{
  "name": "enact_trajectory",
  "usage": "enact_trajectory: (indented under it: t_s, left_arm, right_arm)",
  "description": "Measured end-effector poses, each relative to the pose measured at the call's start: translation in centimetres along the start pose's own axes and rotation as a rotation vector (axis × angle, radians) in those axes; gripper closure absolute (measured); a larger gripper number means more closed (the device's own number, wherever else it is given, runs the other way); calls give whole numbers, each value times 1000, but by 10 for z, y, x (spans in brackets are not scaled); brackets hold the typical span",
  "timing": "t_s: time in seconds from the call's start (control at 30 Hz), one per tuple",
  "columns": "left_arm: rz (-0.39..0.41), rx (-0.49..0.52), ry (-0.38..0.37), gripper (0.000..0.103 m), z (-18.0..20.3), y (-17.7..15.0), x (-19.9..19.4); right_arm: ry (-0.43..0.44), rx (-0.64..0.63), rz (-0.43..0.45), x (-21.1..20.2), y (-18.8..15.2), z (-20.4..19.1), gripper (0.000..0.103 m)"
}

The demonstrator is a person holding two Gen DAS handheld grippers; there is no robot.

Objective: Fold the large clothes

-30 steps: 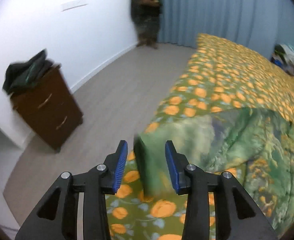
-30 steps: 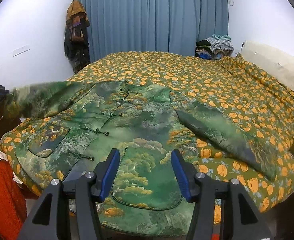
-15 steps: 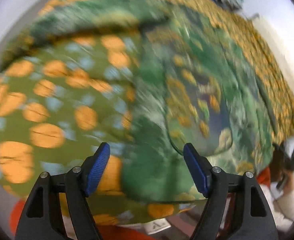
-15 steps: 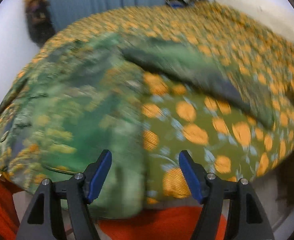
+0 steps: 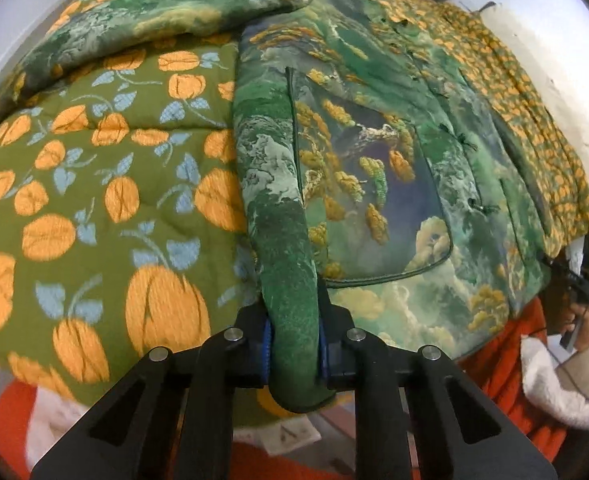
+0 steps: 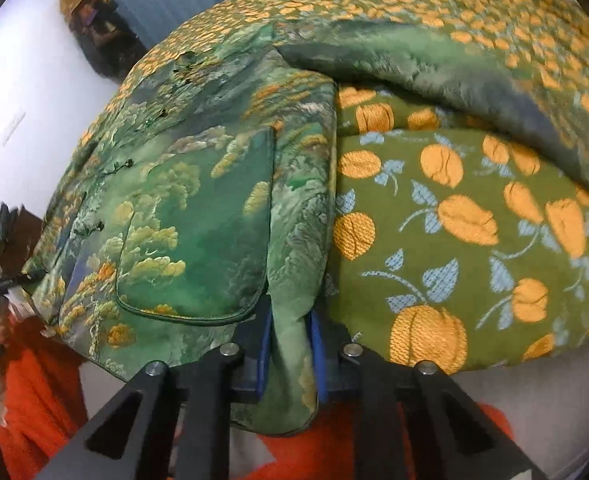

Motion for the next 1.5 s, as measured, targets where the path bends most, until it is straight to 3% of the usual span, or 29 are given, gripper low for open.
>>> enact_trajectory:
  t_s: [0.17,0.3,0.37,0.43,0.53,0.6,0.73,0.87,1.07,1.23,1.4,1.5]
  left_arm:
    - [-7,56,41,84,7,-16,0]
    - [37,72,104,63,7,-9,-8]
    - [81,68,119,55,7,-5,-21]
    - [139,63,122,36,7,-1,-39]
    - [273,50,156,10,10,11,-73]
    - [392,25,186,5,9,21,-100]
    - [554,-28,227,2,10,31,-129]
    - [602,-62,197,2,23,32,-131]
    - [583,-27,183,2,47,19,-114]
    - [502,-14,129,2,66,12,-101]
    - [511,28,214,1,78,15,-100]
    - [539,34,203,1,80,15,-105]
  right_arm:
    - [-48,-36,-18,-3,-2,1,87]
    - [-73,-25,-2,5,0,5,80]
    - [-98,-21,24,1,3,5,67]
    - [-119,-37,56,-10,1,4,55]
    - [-179,-75,118,-30,9,-4,48]
    - [-217,-104,155,-45,10,-12,45]
    - [-255,-150,237,-60,23,-37,42]
    - [-238,-194,293,-62,30,-69,39]
    - [-171,-264,316,-44,31,-116,27]
    - [-121,-275,302,-23,27,-132,27]
    - [-128,-301,291,-12,23,-142,27]
    - [-133,-276,279,-10,22,-135,27]
Point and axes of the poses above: each gripper's, at about its wrist camera, not at the fingertips, and x roughly the way its jaws point, z to its right, y to its top, the point moved 5 cm from there along x, roughly the way its jaws point, and after that the axes turned 15 degrees about y, right-handed, at the moved point
